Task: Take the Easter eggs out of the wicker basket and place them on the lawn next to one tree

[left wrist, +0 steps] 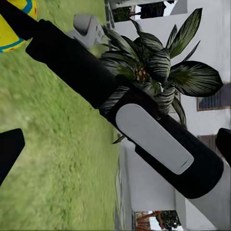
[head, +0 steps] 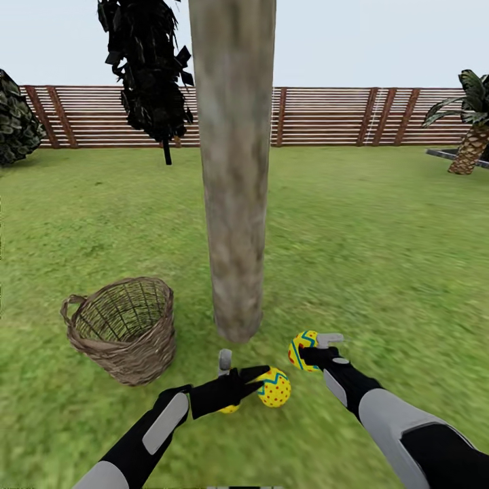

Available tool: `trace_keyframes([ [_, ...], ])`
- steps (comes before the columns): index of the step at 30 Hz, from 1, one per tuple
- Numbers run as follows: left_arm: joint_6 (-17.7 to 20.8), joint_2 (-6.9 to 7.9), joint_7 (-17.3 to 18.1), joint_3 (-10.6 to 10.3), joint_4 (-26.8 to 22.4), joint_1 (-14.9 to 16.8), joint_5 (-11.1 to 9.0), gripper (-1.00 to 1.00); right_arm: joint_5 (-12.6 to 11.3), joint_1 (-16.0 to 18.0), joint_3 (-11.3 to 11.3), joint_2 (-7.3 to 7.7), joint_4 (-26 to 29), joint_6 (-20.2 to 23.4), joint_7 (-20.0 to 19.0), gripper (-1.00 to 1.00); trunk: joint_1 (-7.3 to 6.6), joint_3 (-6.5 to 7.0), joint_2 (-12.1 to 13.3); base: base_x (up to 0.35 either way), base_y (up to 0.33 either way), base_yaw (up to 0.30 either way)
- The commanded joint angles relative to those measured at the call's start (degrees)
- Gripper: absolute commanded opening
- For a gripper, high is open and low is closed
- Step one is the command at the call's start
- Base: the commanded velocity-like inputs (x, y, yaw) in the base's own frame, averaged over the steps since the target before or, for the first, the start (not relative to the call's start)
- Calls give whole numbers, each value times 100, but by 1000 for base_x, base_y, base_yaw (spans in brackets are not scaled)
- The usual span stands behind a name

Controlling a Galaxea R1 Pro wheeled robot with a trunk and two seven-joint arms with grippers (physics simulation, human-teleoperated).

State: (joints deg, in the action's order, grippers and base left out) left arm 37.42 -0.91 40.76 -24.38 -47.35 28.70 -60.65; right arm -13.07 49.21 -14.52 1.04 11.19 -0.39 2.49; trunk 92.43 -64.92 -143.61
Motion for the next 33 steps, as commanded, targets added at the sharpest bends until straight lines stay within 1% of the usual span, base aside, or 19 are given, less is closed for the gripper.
trace_keyframes([
  [1,37,15,128,-5,8,4,-37,100,-56,1,-53,2,0,-4,24,-100,-1,-5,-2,0,0,26],
  [3,38,49,350,-7,35,4,-35,100,-57,1,-50,7,4,-18,24,-100,-1,-6,-2,0,0,7],
  [6,38,55,393,-8,42,-2,-34,100,-64,1,-43,31,22,-47,24,-100,-1,-6,-2,0,0,0],
  [11,42,25,395,21,-30,-6,-42,100,-81,1,-42,56,-1,-368,30,-100,12,-117,-9,0,0,0],
  [13,78,35,454,102,-224,-5,-49,100,-82,1,-42,61,-2,-379,27,-100,17,-161,-11,0,0,0],
  [15,123,1,501,210,-882,-5,-73,100,-82,1,-42,62,-10,-380,28,-100,22,-205,-14,0,0,0],
  [16,129,-2,502,225,-1194,-5,-148,100,-82,1,-42,63,-10,-381,29,-100,25,-227,-15,0,0,0],
  [17,134,-1,496,230,-1585,-5,-346,100,-78,1,-42,63,-8,-382,27,-100,27,-250,-17,0,0,0],
  [18,140,6,489,230,-1941,-3,-677,100,-75,1,-42,63,-4,-382,27,-100,30,-272,-18,0,0,0],
  [19,142,29,482,235,-2274,1,-928,100,-74,1,-42,65,-3,-382,27,-100,32,-294,-19,0,0,0],
  [20,142,42,475,244,-2508,2,-1050,100,-74,1,-42,64,-3,-382,30,-100,35,-316,-21,0,0,0],
  [22,147,58,469,436,-2836,4,-1188,100,-74,1,-42,66,-3,-382,30,-100,40,-360,-23,0,0,0],
  [24,162,68,492,645,-2896,4,-1236,100,-81,1,-42,69,-8,-382,31,-100,45,-405,-26,0,0,0],
  [25,157,90,512,697,-2892,1,-1362,100,-87,1,-46,71,-10,-382,55,-100,48,-427,-27,0,0,0],
  [26,145,138,522,715,-2864,-3,-1550,100,-89,1,-48,71,-11,-380,140,-100,50,-449,-29,0,0,0],
  [28,143,285,554,721,-2883,-4,-1718,100,-85,1,-55,71,-7,-372,289,-100,55,-493,-31,0,0,0],
  [29,152,377,666,712,-2896,-5,-1750,100,-75,1,-65,71,-5,-365,323,-100,58,-515,-33,0,0,0],
  [30,157,406,766,704,-2905,-7,-1759,100,-67,1,-72,75,8,-365,333,-100,61,-538,-34,0,0,0],
  [33,159,420,858,698,-2904,-63,-1765,100,-48,10,-76,80,57,-367,340,-100,68,-604,-38,0,0,0],
])
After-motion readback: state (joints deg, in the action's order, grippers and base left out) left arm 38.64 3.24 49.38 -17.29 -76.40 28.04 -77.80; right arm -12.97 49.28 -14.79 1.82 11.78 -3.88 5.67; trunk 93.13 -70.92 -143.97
